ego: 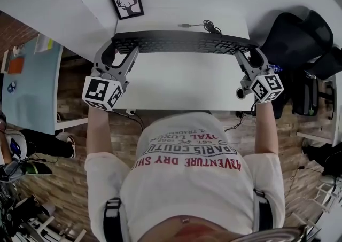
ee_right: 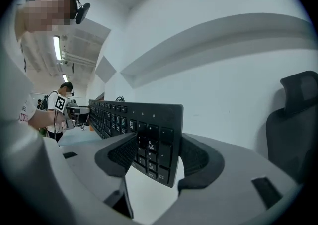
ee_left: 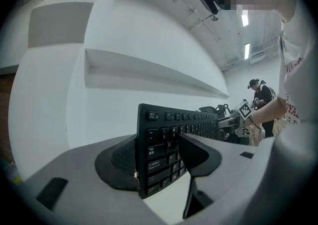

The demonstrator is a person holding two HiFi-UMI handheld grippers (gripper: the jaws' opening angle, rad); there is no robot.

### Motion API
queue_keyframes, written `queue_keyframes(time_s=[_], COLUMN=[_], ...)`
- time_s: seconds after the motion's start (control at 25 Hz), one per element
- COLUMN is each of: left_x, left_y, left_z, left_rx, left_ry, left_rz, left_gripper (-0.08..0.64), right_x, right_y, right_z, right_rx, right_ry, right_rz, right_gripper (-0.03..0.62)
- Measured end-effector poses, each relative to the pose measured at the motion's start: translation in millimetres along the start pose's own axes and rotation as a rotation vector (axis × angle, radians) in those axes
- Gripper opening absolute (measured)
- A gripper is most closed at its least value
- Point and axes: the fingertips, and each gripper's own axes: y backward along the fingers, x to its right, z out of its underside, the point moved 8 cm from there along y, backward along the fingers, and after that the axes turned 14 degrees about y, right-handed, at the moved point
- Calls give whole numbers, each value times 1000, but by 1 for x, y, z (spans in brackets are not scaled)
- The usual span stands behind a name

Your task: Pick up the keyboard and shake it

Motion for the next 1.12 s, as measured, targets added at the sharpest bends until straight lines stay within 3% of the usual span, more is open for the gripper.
queue_keyframes(time_s=[0.12, 0.28, 0.44, 0.56, 0.84, 1.12], left_x=[13, 39, 46, 47, 33, -16], left_y=[2, 8, 12, 10, 2, -16], left_z=[-6, -23, -22, -19, -16, 11], left_rx=[48, 236, 259, 257, 228, 68], left_ry=[-79, -182, -239, -239, -169, 152], left_rz=[1, 57, 78, 87, 82, 79], left_gripper=[253, 253, 253, 253, 253, 253], right_x=[5, 11, 14, 17, 18, 12], right_y=[0, 4, 6, 8, 8, -1], right_z=[11, 16, 13, 10, 1, -16], right_rx=[59, 123, 123, 119, 92, 15], right_ry=[9, 30, 71, 93, 120, 170], right_rz=[8, 52, 74, 85, 75, 14], right_gripper=[267, 272, 272, 272, 272, 270])
